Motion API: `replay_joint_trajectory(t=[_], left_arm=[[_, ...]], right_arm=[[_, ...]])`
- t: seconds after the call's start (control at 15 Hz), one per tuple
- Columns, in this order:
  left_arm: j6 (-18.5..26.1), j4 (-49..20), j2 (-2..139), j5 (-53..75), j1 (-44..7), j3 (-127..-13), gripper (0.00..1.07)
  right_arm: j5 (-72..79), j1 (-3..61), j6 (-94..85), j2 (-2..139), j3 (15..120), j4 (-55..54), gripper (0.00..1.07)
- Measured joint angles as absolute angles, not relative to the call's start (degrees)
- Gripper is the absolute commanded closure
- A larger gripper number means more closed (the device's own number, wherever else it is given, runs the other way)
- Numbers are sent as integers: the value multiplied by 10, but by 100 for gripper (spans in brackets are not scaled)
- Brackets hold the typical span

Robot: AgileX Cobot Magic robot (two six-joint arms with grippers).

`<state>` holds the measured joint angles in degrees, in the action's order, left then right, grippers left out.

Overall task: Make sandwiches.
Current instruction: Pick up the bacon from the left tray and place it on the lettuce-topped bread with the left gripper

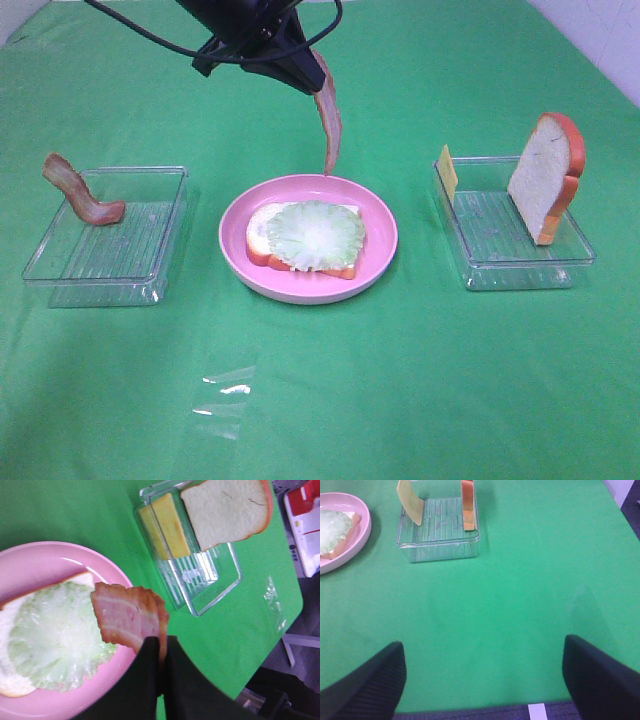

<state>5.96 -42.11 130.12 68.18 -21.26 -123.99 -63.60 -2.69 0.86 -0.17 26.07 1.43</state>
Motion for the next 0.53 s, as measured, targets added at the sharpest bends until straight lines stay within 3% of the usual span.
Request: replay_joint_trajectory(t=[0.53], left_arm=[[81,-426,1384,676,-274,-1240,107]], right_arm=[[-636,-27,9,-2,261,14,25]])
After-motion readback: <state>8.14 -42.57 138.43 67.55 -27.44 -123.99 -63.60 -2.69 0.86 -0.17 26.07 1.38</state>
